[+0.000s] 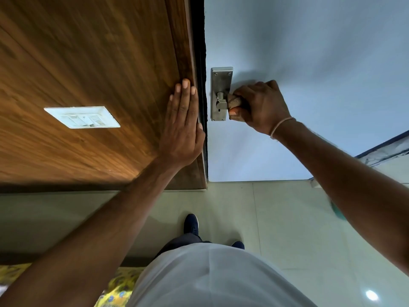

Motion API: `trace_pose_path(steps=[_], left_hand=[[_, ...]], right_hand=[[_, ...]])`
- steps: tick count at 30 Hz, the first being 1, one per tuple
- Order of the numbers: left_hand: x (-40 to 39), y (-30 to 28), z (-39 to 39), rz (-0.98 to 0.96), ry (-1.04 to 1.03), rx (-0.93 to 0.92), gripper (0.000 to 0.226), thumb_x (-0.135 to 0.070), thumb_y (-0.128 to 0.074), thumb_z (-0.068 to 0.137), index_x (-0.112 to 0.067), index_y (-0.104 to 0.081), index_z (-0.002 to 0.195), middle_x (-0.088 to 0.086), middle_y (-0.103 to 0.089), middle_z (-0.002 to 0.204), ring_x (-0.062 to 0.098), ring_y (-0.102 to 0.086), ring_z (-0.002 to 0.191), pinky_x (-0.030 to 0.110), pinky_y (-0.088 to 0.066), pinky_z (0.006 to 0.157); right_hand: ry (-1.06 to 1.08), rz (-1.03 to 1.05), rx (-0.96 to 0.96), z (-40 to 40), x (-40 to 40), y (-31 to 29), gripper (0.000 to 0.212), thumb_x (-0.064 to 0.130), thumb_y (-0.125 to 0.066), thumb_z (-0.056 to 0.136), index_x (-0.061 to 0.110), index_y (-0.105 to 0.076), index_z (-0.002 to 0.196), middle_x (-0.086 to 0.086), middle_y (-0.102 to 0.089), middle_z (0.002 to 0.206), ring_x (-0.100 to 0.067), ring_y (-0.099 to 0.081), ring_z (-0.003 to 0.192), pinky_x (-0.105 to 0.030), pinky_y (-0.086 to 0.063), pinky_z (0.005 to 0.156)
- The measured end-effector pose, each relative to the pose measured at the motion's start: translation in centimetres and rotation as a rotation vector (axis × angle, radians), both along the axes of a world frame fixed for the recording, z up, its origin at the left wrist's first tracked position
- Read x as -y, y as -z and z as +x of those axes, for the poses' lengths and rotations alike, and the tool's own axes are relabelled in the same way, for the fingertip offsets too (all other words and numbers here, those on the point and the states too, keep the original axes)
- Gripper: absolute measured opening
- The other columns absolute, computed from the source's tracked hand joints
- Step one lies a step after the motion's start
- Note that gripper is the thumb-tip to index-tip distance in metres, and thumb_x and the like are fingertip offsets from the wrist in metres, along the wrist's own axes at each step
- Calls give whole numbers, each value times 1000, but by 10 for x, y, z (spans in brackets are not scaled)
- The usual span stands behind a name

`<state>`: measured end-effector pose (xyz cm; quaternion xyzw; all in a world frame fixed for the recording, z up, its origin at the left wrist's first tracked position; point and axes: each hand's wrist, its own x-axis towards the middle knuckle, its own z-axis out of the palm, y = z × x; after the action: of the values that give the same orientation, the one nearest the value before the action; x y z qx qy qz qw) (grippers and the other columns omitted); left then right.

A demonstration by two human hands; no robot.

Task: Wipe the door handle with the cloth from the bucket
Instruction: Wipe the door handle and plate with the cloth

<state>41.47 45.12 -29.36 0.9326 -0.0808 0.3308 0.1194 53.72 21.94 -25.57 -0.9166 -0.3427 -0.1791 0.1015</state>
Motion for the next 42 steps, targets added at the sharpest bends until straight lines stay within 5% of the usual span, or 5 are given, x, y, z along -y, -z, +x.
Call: trace_pose_path(steps=[16, 21, 29, 38, 42], left_hand=[[10, 3, 4, -15, -48, 35, 72, -15, -51, 104, 10, -26, 167, 33, -25, 175, 46, -22, 166, 58, -22, 137], [10, 3, 3, -13, -43, 33, 72, -14, -52, 104, 10, -26, 167, 33, -25, 175, 47, -22, 166, 59, -23, 137], [9, 3, 3, -24, -28, 24, 72, -13, -51, 105, 11, -24, 167, 34, -22, 175, 48, -20, 167, 61, -22, 136], [13, 1, 1, -40, -45, -10, 78, -10, -58, 103, 10, -20, 168, 34, -18, 177, 47, -15, 167, 59, -18, 138], [11, 0, -2, -27, -40, -9, 75, -11, -55, 106, 9, -20, 168, 33, -19, 177, 46, -16, 167, 59, -19, 138]], right_hand=[[-14, -299, -74, 0, -21, -25, 42, 47, -53, 106, 11, -66, 125, -16, -72, 113, -43, -63, 113, -50, -44, 93], [-97, -257, -100, 0, -11, -31, 61, 56, -29, 98, 18, -65, 128, -11, -73, 113, -42, -65, 114, -48, -46, 93], [-55, -116, -218, 9, 34, -20, 34, 46, -70, 97, 24, -67, 123, -4, -73, 123, -40, -67, 113, -46, -52, 88], [69, 741, -824, -6, 54, 18, 26, 27, -71, 99, 22, -66, 125, -13, -79, 104, -24, -74, 73, -36, -55, 69], [57, 1258, -964, -22, 38, 50, 30, 14, -68, 105, 5, -61, 133, -18, -73, 104, -38, -77, 94, -48, -61, 71]])
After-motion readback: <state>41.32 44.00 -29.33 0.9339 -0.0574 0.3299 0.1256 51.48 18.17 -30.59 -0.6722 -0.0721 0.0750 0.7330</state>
